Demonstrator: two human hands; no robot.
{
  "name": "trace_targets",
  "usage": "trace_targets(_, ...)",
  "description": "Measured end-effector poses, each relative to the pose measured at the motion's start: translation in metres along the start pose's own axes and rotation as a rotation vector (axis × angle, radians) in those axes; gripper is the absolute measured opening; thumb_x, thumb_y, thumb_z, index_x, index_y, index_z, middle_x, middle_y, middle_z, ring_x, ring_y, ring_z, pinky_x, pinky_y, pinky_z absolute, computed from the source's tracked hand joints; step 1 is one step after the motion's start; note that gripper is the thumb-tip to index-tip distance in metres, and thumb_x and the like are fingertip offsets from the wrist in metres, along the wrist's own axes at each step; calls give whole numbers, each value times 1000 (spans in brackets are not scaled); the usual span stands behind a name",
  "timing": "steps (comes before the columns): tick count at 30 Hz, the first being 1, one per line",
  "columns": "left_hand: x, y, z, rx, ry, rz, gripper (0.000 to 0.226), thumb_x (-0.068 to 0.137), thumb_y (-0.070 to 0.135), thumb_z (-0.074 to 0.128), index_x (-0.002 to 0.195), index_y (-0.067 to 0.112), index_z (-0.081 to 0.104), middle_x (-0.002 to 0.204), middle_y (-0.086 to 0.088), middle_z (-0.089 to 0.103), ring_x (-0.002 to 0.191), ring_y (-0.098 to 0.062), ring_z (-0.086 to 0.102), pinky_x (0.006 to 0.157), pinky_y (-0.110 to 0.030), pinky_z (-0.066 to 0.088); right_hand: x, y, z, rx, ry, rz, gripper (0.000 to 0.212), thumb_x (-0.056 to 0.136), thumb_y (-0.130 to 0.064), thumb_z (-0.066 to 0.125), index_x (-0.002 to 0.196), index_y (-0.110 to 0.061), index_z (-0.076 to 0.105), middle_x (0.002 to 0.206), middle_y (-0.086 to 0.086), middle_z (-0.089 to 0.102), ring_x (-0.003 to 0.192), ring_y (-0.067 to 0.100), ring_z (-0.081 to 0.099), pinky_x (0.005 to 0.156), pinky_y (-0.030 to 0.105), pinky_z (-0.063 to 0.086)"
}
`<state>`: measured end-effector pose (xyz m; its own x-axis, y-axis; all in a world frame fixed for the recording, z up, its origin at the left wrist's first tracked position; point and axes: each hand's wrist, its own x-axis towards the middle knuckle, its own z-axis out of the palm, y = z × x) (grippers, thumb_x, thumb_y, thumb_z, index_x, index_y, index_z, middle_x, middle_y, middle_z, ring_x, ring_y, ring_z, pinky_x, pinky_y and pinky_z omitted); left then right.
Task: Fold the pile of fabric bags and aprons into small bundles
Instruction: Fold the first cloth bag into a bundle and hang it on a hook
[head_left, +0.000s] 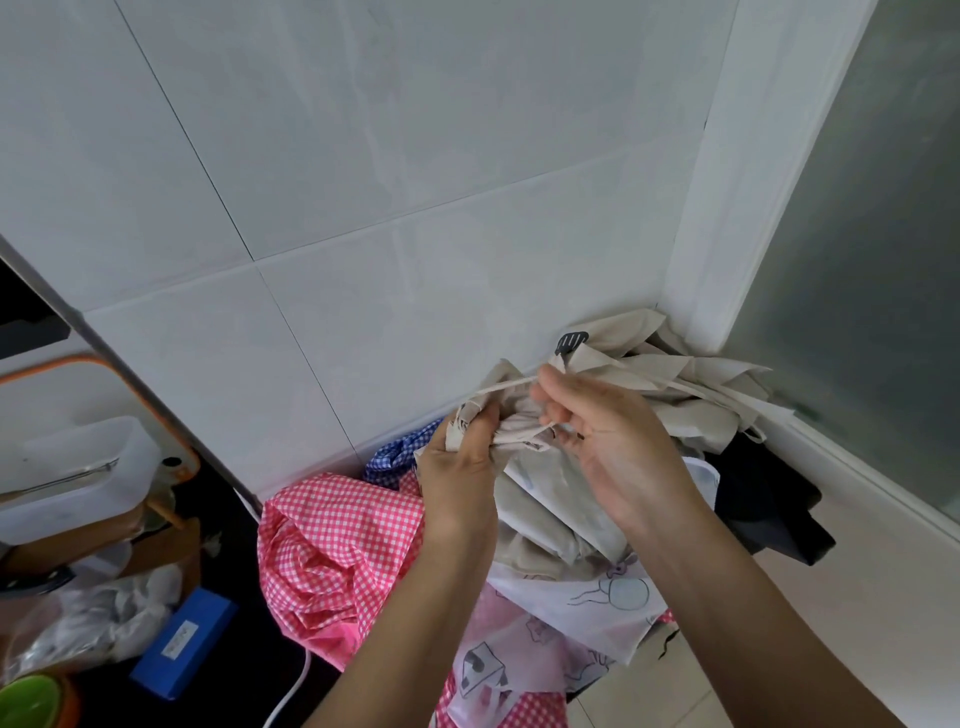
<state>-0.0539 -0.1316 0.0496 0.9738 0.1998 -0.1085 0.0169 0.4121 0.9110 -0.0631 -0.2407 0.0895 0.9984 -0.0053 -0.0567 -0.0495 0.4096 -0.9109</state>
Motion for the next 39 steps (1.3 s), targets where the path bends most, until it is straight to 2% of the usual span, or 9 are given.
trace_targets(5, 4, -8, 9, -125, 91, -53, 25, 90, 5, 58, 113, -3, 60, 103, -18, 67, 98, -28, 65, 98, -43, 49, 2, 5, 4, 84, 130, -43, 32, 89, -18, 60, 58, -14, 53, 55, -8, 53, 55, 3, 50, 65, 24, 34)
trace_targets(9, 2, -17, 15, -99, 105, -11, 19, 96, 15, 54, 114, 15, 59, 94, -5, 71, 94, -20, 68, 88, -39, 54, -1, 16, 8, 100, 206, -101, 35, 89, -19, 63, 54, -20, 62, 56, -10, 56, 58, 2, 55, 66, 20, 41)
trace_targets(15, 9, -14, 6, 127, -189, -244, 22, 99, 18, 47, 107, 12, 67, 93, -11, 69, 84, -20, 66, 72, -32, 57, 11, 9, -8, 253, 124, -45, 25, 79, -21, 63, 61, -13, 48, 55, -3, 38, 53, 9, 34, 60, 22, 34)
trace_targets(19, 14, -20, -4, 328, -295, -170, 24, 88, 21, 45, 94, 16, 67, 82, -6, 67, 84, -22, 61, 82, -41, 49, 15, 2, -14, 153, 2, 40, 33, 87, -16, 57, 59, -12, 39, 59, 1, 33, 57, 13, 35, 59, 25, 34)
trace_targets(24, 7, -20, 1, 10, -411, -108, 31, 85, 12, 36, 85, 12, 67, 70, -1, 64, 68, -13, 61, 64, -26, 49, 23, -13, -7, 198, -138, 182, 38, 95, -17, 46, 57, -16, 37, 55, -2, 30, 46, 10, 37, 54, 24, 39)
trace_targets(27, 5, -11, 3, -59, -474, -76, 48, 94, 11, 29, 73, 16, 72, 70, -2, 66, 70, -11, 63, 68, -25, 49, 27, -17, -3, 185, -168, 173, 38, 96, -18, 45, 58, -16, 38, 55, -2, 28, 44, 9, 38, 48, 21, 40)
trace_targets(31, 13, 5, 3, 70, -568, 101, 44, 92, 47, 48, 107, 10, 66, 98, -7, 67, 97, -19, 61, 89, -34, 51, 30, -15, -2, 128, -148, 136, 38, 96, -18, 48, 59, -14, 42, 47, -4, 30, 40, 9, 35, 45, 21, 39)
trace_targets(33, 18, 7, 1, 154, -562, 121, 35, 84, 40, 64, 102, 10, 65, 91, -5, 67, 88, -20, 63, 81, -35, 51, 30, -13, 0, 94, -179, 141, 36, 96, -21, 49, 61, -12, 45, 41, -5, 30, 38, 9, 34, 46, 21, 41)
trace_targets(39, 14, 1, 3, 122, -321, 150, 29, 79, 27, 61, 89, 1, 65, 81, -18, 64, 77, -29, 62, 72, -43, 50, 38, -19, -5, 49, -278, 221, 25, 75, -25, 65, 58, -18, 49, 38, -10, 25, 34, 4, 23, 41, 16, 32)
